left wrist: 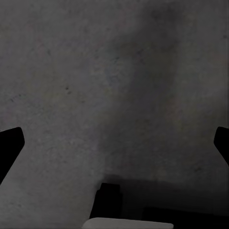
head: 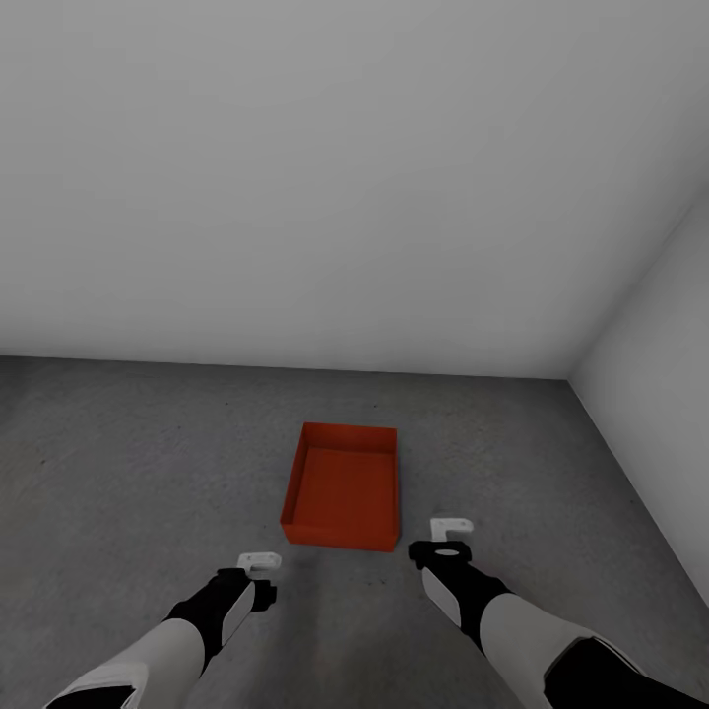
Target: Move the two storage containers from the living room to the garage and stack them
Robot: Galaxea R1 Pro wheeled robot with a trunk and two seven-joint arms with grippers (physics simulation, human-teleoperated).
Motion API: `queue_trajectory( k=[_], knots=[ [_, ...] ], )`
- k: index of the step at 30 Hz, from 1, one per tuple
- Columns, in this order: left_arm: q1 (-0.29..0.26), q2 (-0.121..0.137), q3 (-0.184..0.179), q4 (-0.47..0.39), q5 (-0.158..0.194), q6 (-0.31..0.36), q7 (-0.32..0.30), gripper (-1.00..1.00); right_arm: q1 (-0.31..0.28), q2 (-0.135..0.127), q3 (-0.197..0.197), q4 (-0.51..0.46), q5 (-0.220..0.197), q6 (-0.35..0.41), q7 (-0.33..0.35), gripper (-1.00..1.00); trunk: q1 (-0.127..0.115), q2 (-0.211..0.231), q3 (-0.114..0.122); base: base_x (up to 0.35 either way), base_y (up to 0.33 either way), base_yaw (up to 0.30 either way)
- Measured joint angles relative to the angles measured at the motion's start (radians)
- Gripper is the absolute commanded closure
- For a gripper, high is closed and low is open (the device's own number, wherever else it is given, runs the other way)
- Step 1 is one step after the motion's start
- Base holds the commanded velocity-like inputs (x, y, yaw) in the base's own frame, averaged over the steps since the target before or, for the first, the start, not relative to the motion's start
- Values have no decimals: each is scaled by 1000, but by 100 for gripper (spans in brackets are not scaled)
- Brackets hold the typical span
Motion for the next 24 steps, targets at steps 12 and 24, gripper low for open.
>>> queue_trajectory(
  k=[12, 24],
  knots=[
    [0, 2, 1, 5, 5, 2, 1, -100, 1, -16, 0, 97, 4, -46, 6, -100, 0, 0, 0, 0, 0, 0],
    [0, 13, 1, 106, 5, 1, 0, -100, 81, -18, -2, 218, -2, -112, 2, -100, 0, 0, 0, 0, 0, 0]
  ],
)
